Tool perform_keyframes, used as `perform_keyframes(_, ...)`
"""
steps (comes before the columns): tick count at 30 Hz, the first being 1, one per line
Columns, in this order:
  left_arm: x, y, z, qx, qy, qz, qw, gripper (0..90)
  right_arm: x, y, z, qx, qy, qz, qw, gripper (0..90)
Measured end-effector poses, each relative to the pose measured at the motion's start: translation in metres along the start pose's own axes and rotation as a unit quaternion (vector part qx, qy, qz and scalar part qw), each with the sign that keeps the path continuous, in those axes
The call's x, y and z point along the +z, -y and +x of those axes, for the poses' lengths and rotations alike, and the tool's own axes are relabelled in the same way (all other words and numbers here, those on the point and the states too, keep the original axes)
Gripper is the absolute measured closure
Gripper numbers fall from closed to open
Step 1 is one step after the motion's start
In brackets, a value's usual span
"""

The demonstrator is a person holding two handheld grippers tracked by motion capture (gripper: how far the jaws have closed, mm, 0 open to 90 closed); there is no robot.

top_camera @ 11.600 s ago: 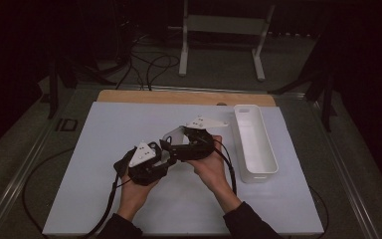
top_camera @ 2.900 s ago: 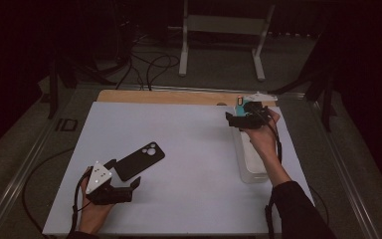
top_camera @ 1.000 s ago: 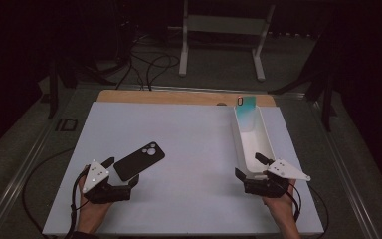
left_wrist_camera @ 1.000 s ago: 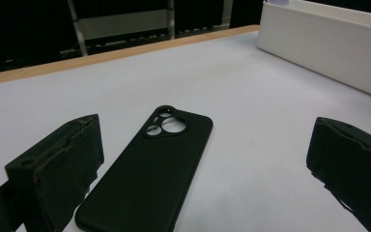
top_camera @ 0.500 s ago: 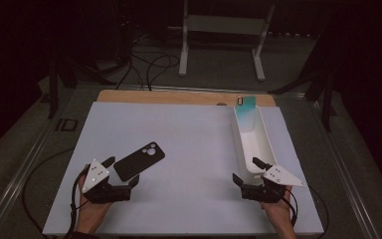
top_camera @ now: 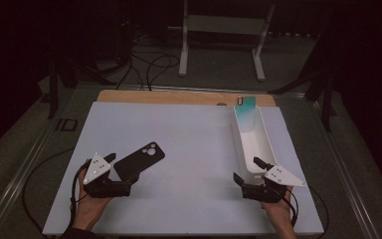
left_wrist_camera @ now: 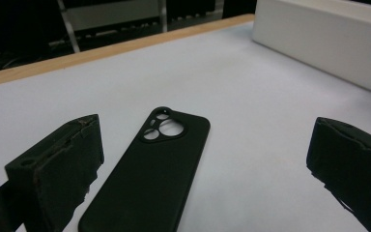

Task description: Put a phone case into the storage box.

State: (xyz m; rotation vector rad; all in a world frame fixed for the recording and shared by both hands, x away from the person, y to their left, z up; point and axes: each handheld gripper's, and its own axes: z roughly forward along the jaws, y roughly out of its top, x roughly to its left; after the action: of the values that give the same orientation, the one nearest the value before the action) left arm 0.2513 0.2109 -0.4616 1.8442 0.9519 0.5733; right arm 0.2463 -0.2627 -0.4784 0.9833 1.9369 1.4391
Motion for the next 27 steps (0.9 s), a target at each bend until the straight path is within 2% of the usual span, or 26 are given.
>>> perform_keyframes(5,0.006,-0.004,0.006,0.006,0.0,0.024,0.9997,0.2,0.0,0.0,-0.001,0.001,0.002,-0.002,1.0,8.5)
perform_keyframes(6,0.01,-0.006,0.009,0.008,-0.001,0.038,0.9993,0.2,-0.001,0.0,-0.001,0.001,0.002,-0.002,1.0,8.5)
perform_keyframes(11,0.02,-0.009,0.016,0.017,-0.001,0.071,0.9973,0.1,-0.002,0.0,-0.002,0.004,0.003,-0.003,1.0,8.5)
perform_keyframes(16,0.031,-0.012,0.029,0.012,0.007,0.095,0.9953,0.2,-0.002,0.001,-0.003,0.005,0.004,-0.005,1.0,8.5)
perform_keyframes(20,0.042,-0.013,0.037,0.018,0.012,0.124,0.992,0.2,-0.002,0.001,-0.004,0.007,0.002,-0.002,1.0,8.5)
perform_keyframes(23,0.05,-0.011,0.043,0.014,0.02,0.141,0.9898,0.2,-0.002,0.001,-0.004,0.006,0.003,-0.002,1.0,8.5)
perform_keyframes(27,0.061,-0.007,0.049,0.011,0.024,0.168,0.9854,0.2,-0.002,0.001,-0.004,0.006,0.003,-0.003,1.0,8.5)
